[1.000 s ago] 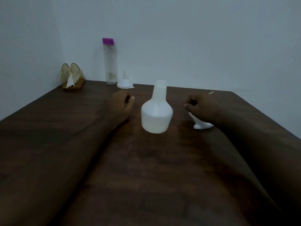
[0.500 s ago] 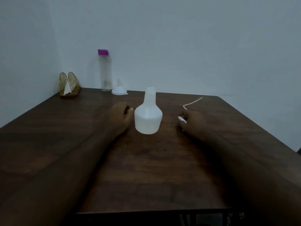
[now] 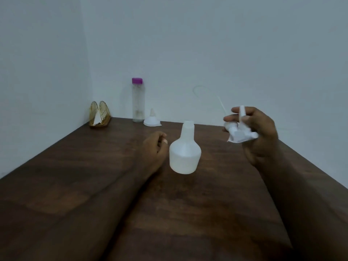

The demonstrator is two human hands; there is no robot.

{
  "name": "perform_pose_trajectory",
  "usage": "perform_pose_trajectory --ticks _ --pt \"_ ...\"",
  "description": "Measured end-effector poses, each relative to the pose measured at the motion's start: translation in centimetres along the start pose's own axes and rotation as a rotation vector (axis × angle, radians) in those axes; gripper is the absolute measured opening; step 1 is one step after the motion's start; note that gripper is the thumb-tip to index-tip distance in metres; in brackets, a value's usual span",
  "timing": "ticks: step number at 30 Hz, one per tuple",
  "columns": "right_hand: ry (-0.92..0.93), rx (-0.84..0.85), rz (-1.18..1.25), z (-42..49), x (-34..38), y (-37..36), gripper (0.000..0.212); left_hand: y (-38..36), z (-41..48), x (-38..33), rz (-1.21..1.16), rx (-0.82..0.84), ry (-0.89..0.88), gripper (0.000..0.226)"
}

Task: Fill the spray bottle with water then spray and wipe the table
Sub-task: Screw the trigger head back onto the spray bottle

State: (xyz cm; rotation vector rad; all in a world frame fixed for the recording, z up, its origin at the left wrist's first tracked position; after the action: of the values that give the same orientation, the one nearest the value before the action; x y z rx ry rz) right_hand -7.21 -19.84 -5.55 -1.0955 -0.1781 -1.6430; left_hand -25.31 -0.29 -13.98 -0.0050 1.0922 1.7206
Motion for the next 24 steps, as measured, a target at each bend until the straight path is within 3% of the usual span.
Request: perform_pose_trajectory --ticks 3,8,14,17,21,24 --pt "-0.149 0.009 0.314 -0.3 0.1 0.1 0.034 0.1 0.2 0.5 -0.043 -0.062 0.027 0.034" --pt "-0.280 -0.035 0.548 -1.0 -1.0 1.6 0.038 1.0 1.3 1.3 -0.169 -0.182 0.118 0.052" --pt "-0.385 -0.091 0.574 -1.2 -2.7 2.5 0.040 0.8 3.9 -1.3 -0.428 0.023 0.161 0.060" --pt "-0.386 -0.121 0.583 -1.2 -3.0 3.1 0.050 1.4 5.5 -2.5 -0.364 0.056 0.106 0.043" --pt "-0.353 -0.141 0.597 -0.7 -3.0 3.7 0.043 1.8 6.8 -3.2 -0.406 0.112 0.091 0.013" --pt "-0.280 -0.186 0.587 -0.5 -2.9 4.6 0.082 2.6 7.2 -4.4 -0.449 0.097 0.081 0.016"
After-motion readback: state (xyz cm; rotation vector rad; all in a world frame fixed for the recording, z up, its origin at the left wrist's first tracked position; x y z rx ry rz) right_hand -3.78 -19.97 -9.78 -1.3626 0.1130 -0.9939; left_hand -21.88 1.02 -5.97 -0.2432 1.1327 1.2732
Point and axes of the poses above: each hand's wrist, its own z-axis towards the middle knuckle, its own y-axis out of the back of the hand, x = y × z, the point moved 8 cm from there along z, towards the middle knuckle, and after that the axes turned 14 degrees about z, right-handed, at the moved point
